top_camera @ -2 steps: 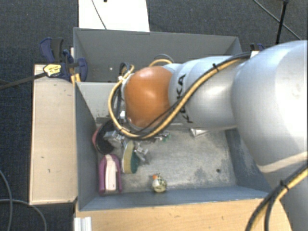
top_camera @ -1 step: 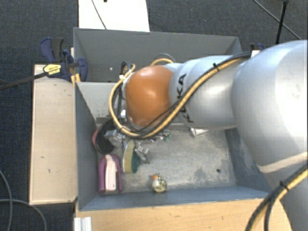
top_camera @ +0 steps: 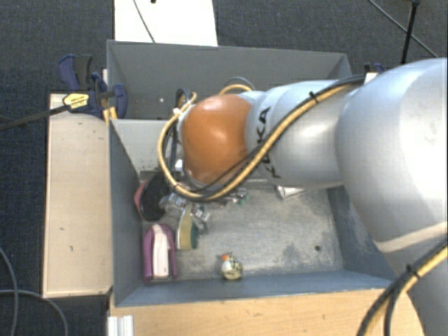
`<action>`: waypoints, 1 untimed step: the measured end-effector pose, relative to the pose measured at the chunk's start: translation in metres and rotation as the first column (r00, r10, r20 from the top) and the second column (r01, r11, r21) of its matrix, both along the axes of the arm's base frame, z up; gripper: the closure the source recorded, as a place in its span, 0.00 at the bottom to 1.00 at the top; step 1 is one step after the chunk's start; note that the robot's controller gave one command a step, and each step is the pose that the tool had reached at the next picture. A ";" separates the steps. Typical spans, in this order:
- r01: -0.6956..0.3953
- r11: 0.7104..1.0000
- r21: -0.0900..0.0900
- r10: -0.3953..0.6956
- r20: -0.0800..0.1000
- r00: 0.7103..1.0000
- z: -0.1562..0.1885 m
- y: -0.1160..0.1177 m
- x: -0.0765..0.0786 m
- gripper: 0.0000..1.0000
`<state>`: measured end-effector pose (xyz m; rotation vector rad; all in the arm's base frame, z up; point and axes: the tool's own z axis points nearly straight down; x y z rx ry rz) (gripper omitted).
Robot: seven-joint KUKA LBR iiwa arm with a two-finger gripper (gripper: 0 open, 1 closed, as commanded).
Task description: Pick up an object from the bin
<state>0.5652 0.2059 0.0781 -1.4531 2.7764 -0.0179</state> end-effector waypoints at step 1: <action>0.011 1.000 0.008 -0.011 -0.006 1.000 0.006 -0.001 0.002 1.00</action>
Offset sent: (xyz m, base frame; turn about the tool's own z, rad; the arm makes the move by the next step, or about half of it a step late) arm 0.0001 0.0000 0.0042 0.0000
